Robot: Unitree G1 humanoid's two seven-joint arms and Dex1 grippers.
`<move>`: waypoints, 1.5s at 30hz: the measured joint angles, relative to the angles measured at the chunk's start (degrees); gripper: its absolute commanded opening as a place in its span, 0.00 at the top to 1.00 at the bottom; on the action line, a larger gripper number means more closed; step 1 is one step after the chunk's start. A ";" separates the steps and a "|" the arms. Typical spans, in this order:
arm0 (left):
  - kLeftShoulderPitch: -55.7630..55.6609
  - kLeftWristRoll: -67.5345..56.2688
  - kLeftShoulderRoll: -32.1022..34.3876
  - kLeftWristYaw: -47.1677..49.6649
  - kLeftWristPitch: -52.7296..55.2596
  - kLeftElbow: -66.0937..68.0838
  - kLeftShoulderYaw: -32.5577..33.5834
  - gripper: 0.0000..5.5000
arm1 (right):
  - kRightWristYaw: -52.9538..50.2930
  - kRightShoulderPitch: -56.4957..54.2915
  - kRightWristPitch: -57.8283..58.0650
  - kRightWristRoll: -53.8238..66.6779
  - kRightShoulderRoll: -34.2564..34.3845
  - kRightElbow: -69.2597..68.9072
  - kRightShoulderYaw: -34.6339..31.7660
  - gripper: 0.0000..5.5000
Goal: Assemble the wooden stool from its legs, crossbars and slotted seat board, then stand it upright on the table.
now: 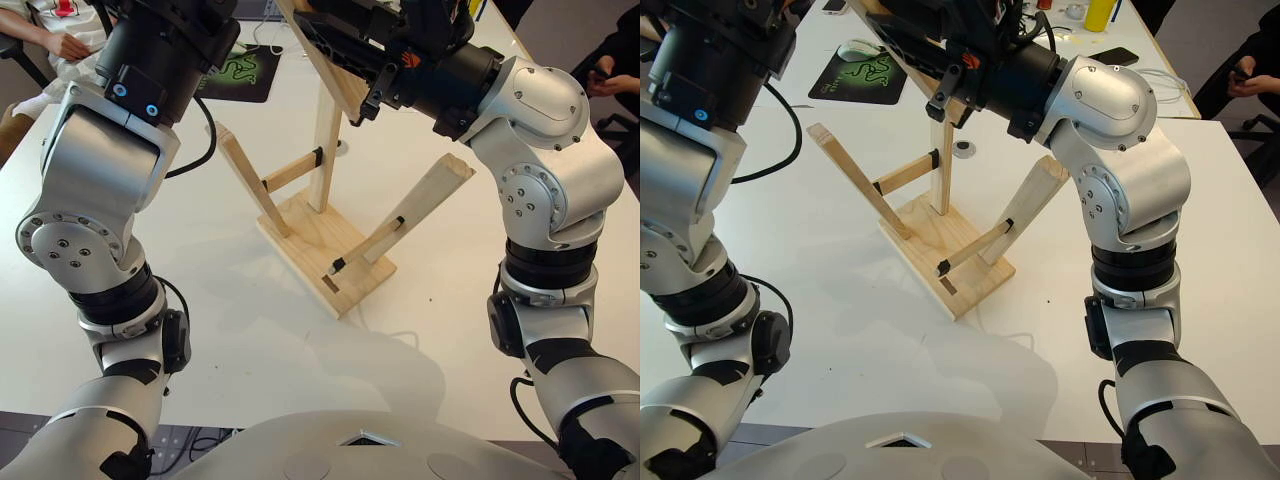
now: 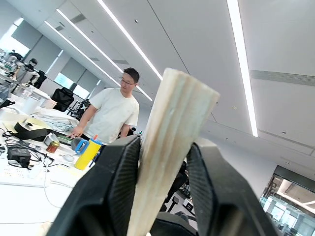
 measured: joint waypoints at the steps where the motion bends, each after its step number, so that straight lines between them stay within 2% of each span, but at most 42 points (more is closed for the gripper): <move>1: 0.26 0.24 0.09 0.06 -0.17 0.06 0.01 0.78 | 0.02 0.00 -0.04 0.06 0.06 0.00 -0.02 0.90; 15: 0.57 1.43 0.27 0.98 -1.21 0.05 -0.72 0.80 | 0.43 -0.35 0.25 1.59 0.09 0.86 -0.22 0.90; 16: 0.58 1.50 0.26 0.98 -1.26 0.05 -0.73 0.80 | 0.45 -0.47 0.45 1.70 0.08 0.90 -0.25 0.83; 19: 0.59 1.49 0.27 0.84 -1.33 0.03 -0.78 0.80 | 0.61 -0.80 1.29 2.61 0.08 1.06 -0.58 0.75; 27: 0.75 1.65 0.66 0.28 -1.36 0.03 -0.59 0.80 | 1.87 -2.02 2.30 4.63 -0.19 2.01 -2.00 0.75; 35: 0.77 4.40 3.23 -0.96 -0.99 0.10 -0.03 0.80 | 10.23 -4.39 6.27 12.89 -6.35 4.10 -7.27 0.75; 37: 0.77 4.88 3.59 -1.05 -0.88 0.10 -0.02 0.80 | 9.73 -5.63 6.27 13.03 -6.50 8.16 -8.76 0.75; 41: 0.47 4.86 5.48 -0.55 -0.47 -0.01 0.54 0.80 | 3.95 -8.80 1.21 5.04 -7.99 25.09 -11.03 0.75; 43: 0.05 4.81 6.30 0.01 -0.29 0.00 0.98 0.80 | 2.65 -8.81 -3.18 -1.24 -9.71 33.65 -9.15 0.75; 45: -1.37 4.77 8.03 0.90 0.08 0.06 1.72 0.80 | 3.53 -6.12 -8.20 -11.60 -14.36 41.49 -1.99 0.75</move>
